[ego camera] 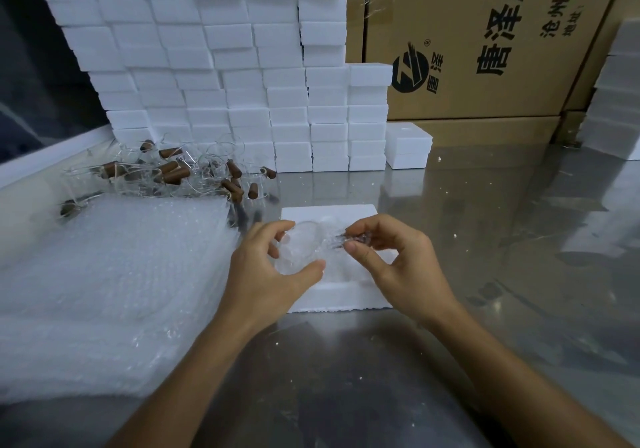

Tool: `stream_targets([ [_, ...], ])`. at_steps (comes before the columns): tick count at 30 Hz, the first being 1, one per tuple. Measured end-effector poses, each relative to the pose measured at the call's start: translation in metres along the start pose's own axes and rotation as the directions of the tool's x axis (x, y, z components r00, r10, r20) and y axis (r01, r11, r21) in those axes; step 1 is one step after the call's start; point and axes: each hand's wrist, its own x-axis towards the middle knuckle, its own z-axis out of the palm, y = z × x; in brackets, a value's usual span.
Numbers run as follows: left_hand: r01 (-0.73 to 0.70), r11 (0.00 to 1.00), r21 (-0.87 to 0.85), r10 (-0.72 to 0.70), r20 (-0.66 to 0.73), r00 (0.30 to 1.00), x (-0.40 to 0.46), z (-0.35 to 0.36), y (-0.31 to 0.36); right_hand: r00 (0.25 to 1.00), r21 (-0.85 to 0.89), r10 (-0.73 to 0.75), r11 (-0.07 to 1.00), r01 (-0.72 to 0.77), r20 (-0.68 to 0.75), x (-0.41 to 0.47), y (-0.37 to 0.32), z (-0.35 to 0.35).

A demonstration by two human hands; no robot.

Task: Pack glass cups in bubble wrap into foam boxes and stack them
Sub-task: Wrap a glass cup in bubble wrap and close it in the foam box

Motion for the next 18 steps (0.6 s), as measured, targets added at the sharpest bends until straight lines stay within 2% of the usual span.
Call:
stream_targets([
  [3, 0.013, 1.000, 0.007, -0.013, -0.032, 0.999, -0.001, 0.001, 0.001, 1.000, -0.042, 0.024, 0.999, -0.024, 0.003, 0.000, 0.003, -0.002],
  [8, 0.001, 0.996, 0.088, 0.000, -0.001, 1.000, -0.004, 0.004, -0.004, 0.985, -0.160, 0.162, 0.976, -0.151, 0.059, 0.004, 0.015, -0.011],
  [12, -0.020, 0.995, 0.098, 0.020, 0.005, 1.000, -0.004, 0.006, -0.006, 0.957, -0.172, 0.270, 0.953, -0.250, 0.105, 0.007, 0.022, -0.018],
  [16, -0.012, 0.994, 0.113, 0.012, 0.004, 1.000, -0.005, 0.007, -0.006, 0.954, -0.243, 0.256, 0.946, -0.214, 0.157, 0.007, 0.025, -0.018],
  [18, -0.008, 0.993, 0.119, 0.009, -0.006, 1.000, -0.006, 0.008, -0.005, 0.965, -0.243, 0.225, 0.952, -0.187, 0.137, 0.006, 0.026, -0.016],
])
